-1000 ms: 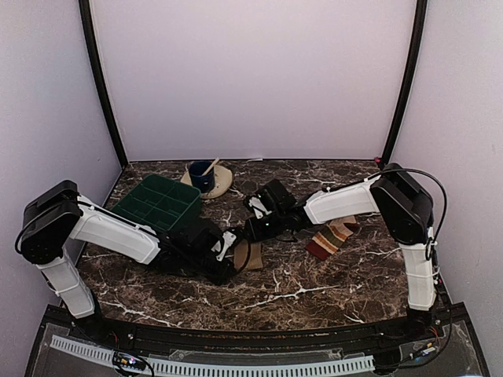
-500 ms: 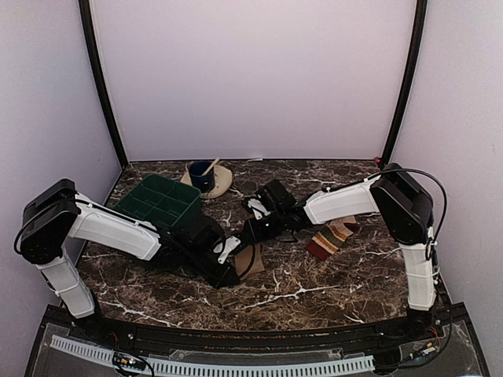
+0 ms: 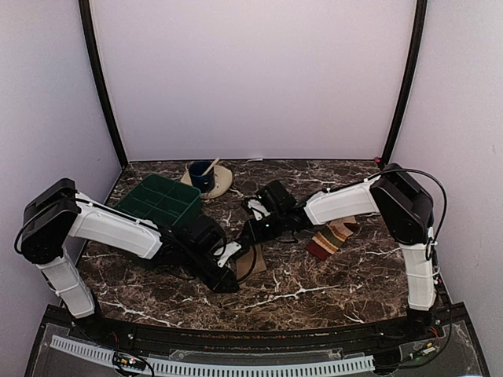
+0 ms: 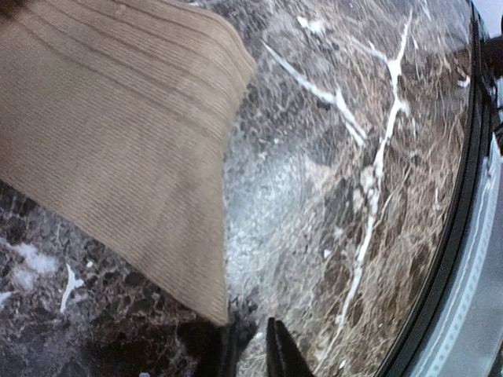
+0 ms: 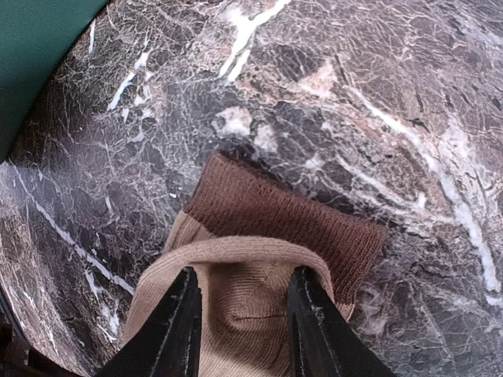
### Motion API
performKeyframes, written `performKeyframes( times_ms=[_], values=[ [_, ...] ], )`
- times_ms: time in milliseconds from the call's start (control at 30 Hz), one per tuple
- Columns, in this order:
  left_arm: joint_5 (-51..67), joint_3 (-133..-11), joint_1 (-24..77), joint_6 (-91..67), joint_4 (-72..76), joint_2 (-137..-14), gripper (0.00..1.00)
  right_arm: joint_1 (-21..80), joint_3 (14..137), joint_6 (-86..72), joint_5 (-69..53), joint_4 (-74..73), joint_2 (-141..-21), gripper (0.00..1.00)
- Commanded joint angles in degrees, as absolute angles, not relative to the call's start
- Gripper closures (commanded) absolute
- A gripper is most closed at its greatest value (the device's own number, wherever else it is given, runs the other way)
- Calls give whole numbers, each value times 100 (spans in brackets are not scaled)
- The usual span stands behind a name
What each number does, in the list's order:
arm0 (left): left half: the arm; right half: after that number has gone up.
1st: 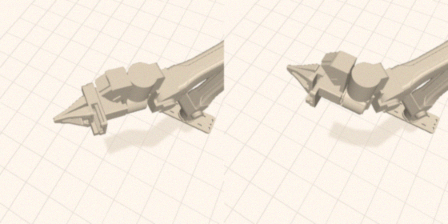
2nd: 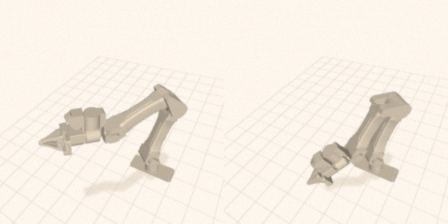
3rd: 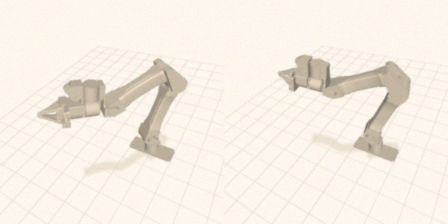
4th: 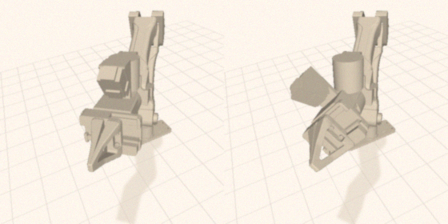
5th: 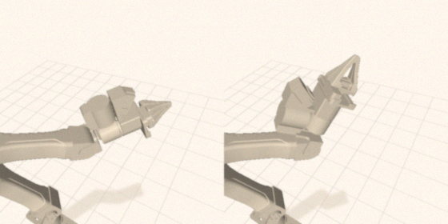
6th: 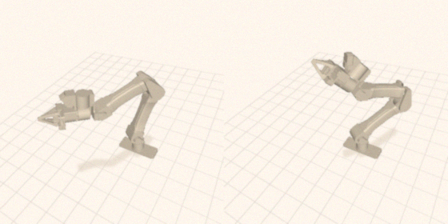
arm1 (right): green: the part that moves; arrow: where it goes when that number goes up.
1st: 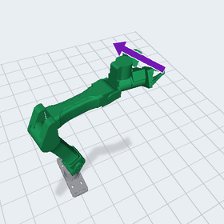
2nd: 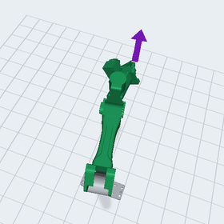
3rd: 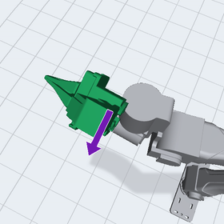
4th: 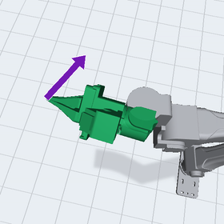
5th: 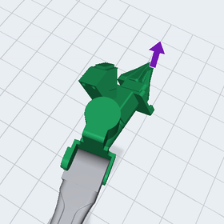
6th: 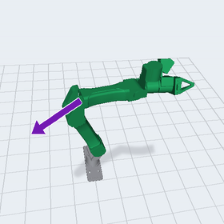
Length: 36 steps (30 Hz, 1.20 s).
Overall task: Roll the socks
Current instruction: Adjust the sock at the center of the board.
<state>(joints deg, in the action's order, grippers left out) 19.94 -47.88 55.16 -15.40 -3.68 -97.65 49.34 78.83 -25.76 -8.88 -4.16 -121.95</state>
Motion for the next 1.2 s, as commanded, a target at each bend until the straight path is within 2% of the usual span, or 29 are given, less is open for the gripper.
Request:
performKeyframes(
  times_ms=[0, 67, 167, 533, 767, 1167],
  values=[
    [1826, -4814, 5546, -1573, -785, -9550, 73, 4952, 7716, -2537, -652, -672, -12254, 64],
    [1618, -4836, 5546, -1585, -825, -9416, 63, 4972, 7738, -2523, -634, -715, -12242, 64],
    [1294, -4896, 5529, -1591, -910, -9261, 56, 4992, 7760, -2515, -641, -753, -12224, 62],
    [508, -4782, 5502, -1654, -400, -8439, 53, 5056, 7578, -2555, -741, -651, -11898, 52],
    [873, -4538, 5510, -1671, 348, -8261, 58, 5056, 7340, -2684, -1018, -250, -11501, 48],
    [1357, -4342, 5618, -1906, 1227, -8688, 76, 4983, 6944, -3000, -1621, 486, -11199, 47]
  ],
)
